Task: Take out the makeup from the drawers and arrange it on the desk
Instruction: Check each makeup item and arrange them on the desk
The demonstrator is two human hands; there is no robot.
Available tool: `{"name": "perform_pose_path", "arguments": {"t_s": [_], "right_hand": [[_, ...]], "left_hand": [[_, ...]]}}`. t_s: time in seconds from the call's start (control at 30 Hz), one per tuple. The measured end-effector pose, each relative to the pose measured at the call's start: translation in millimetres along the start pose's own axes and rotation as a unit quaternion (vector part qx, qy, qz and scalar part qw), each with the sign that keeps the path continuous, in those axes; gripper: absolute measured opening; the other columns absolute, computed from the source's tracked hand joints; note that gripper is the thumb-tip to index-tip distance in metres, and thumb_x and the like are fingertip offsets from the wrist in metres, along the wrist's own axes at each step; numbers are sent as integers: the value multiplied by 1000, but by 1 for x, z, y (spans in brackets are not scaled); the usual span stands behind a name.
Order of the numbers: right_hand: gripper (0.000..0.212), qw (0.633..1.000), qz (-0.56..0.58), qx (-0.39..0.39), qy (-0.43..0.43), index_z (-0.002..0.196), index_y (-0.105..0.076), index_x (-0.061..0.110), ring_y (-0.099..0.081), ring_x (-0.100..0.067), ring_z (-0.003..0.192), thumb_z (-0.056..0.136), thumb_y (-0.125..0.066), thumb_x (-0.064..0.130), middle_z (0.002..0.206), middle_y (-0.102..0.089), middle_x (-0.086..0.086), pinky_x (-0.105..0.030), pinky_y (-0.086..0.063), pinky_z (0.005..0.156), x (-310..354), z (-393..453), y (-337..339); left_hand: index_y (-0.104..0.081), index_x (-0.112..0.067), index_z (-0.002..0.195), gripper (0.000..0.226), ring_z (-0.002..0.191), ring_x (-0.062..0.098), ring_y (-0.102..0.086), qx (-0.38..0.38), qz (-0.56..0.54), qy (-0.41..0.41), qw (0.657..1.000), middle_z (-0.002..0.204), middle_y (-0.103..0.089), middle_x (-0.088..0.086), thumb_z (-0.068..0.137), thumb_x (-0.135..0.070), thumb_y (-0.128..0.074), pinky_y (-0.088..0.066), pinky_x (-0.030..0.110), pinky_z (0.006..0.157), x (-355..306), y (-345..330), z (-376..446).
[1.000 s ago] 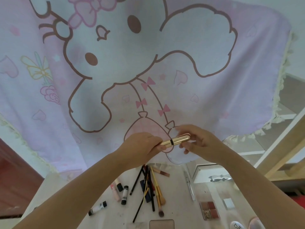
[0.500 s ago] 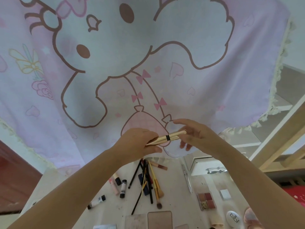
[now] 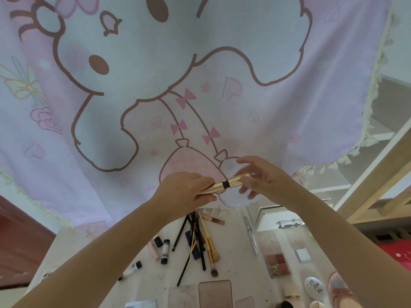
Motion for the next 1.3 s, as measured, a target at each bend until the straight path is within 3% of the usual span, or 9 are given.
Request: {"name": "perform_pose_path", "arguments": {"t_s": [0.13, 0.27, 0.43, 0.47, 0.63, 0.87, 1.0, 1.17, 1.3], "right_hand": [[23, 999, -45, -9, 6, 81, -58, 30, -60, -2, 53, 87, -53, 8, 58, -63, 15, -15, -51, 55, -5, -2, 1], [33, 1000, -19, 11, -23, 98, -50, 40, -64, -6, 69, 84, -58, 12, 81, -62, 13, -20, -54, 69, -25, -11, 7], [11, 958, -158, -218, -102, 92, -66, 8, -61, -11, 66, 84, -58, 5, 84, -67, -9, -8, -46, 69, -82, -42, 30], [12, 934, -238, -248, -97, 92, -67, 1, -62, -20, 73, 83, -59, 1, 89, -67, -15, -10, -45, 73, -92, -48, 31], [45, 865, -457, -209, -14, 107, -58, -14, -51, -56, 106, 66, -73, -3, 113, -56, -35, -66, -41, 84, -139, -52, 9], [49, 814, -529, -240, 7, 125, -39, 3, -44, -39, 122, 82, -42, 27, 127, -52, -25, -62, -29, 95, -177, -54, -12], [48, 824, -510, -245, 16, 126, -36, 2, -34, -39, 128, 81, -42, 20, 128, -50, -27, -59, -25, 97, -184, -57, -2], [52, 853, -485, -185, -52, 120, -51, -8, -43, -53, 115, 72, -61, 8, 125, -47, -36, -63, -34, 91, -202, -64, -9], [60, 882, -428, -161, -117, 134, -32, -3, -9, -39, 132, 82, -59, 9, 143, -28, -26, -56, -23, 106, -221, -65, -21]], "left_hand": [[-70, -11, 75, 19, 40, 11, -53, 10, -7, -14, 1000, 54, -60, -1, 67, -28, -64, -40, 17, 37, -2, -8, 2], [-68, -8, 83, 28, 50, 14, -54, 36, -60, 12, 997, 66, -59, 1, 76, -33, -59, -44, 22, 44, -3, -31, 0], [-53, -20, 84, 27, 59, 4, -38, 193, -89, 113, 971, 68, -41, -12, 90, -44, -43, -34, 16, 56, -5, -105, -15], [-47, -21, 76, 28, 57, 4, -38, 232, -99, 127, 959, 65, -39, -12, 91, -43, -42, -32, 16, 54, -6, -123, -19], [-37, -22, 65, 33, 52, 5, -37, 375, -163, 265, 873, 60, -40, -7, 94, -38, -39, -28, 18, 47, -11, -204, -31], [-39, -16, 59, 38, 53, 8, -45, 357, -238, 434, 792, 59, -45, -2, 90, -36, -50, -32, 19, 47, -18, -276, -27], [-46, -12, 62, 34, 51, 13, -53, 328, -310, 516, 728, 57, -53, 2, 87, -31, -56, -47, 25, 57, -26, -294, -18], [-46, -13, 61, 33, 46, 10, -51, 335, -304, 515, 729, 53, -53, 0, 87, -31, -56, -40, 20, 47, -35, -305, -12], [-43, -14, 61, 33, 46, 9, -50, 321, -308, 530, 722, 56, -52, -1, 85, -32, -58, -35, 19, 44, -38, -308, -11]]}}
Point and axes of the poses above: each hand's wrist, its own z-axis towards the middle knuckle, its own y-axis out of the back of the hand, x = y × z, the point moved 2 cm from there along z, towards the middle knuckle
